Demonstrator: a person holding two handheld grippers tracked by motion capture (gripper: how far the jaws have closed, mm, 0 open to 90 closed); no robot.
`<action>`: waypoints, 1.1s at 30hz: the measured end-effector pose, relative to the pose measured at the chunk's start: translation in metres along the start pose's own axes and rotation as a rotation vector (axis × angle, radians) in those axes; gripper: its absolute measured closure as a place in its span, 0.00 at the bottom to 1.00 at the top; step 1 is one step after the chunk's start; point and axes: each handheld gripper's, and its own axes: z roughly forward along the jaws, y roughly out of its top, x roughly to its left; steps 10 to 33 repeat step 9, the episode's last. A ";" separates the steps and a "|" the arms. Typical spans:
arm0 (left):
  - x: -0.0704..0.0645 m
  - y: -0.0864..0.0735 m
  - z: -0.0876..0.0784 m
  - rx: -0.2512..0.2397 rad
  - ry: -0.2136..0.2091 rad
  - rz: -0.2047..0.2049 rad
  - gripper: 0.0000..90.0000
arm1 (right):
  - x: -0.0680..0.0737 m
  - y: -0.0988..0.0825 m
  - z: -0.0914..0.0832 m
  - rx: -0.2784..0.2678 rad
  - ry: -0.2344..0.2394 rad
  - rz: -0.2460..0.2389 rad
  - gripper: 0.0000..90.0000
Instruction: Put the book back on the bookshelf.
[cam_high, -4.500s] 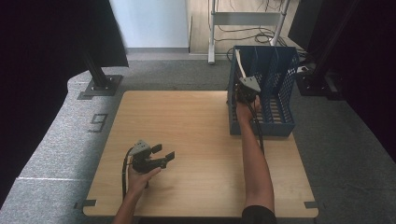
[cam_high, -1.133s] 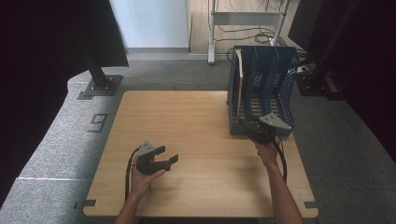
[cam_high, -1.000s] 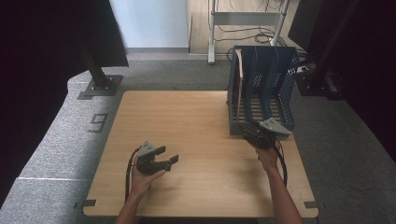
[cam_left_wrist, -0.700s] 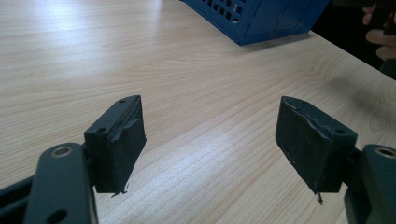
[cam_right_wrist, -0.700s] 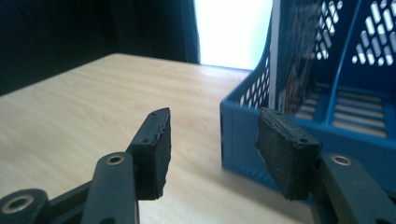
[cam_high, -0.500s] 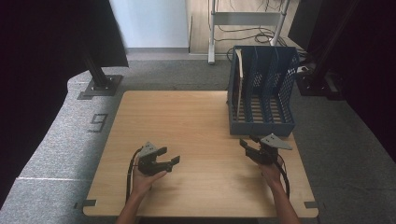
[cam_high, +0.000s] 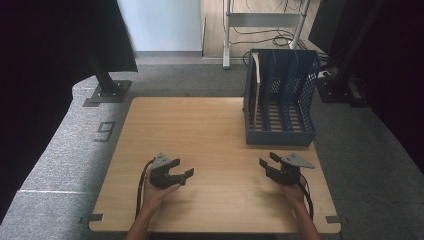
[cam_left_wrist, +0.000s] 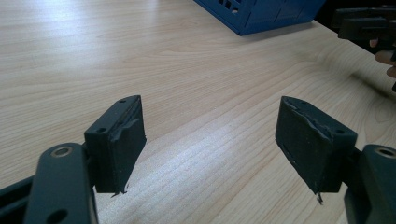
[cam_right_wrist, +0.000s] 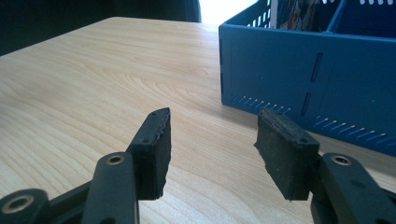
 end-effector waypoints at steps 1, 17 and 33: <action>0.000 0.000 0.000 -0.001 0.001 -0.001 0.27 | 0.000 0.000 0.000 0.003 0.002 -0.002 0.50; 0.002 -0.001 0.001 0.003 0.005 -0.005 0.27 | 0.000 -0.001 0.001 0.013 -0.004 -0.015 0.49; 0.002 -0.001 0.001 0.003 0.005 -0.005 0.27 | 0.000 -0.001 0.001 0.013 -0.004 -0.015 0.49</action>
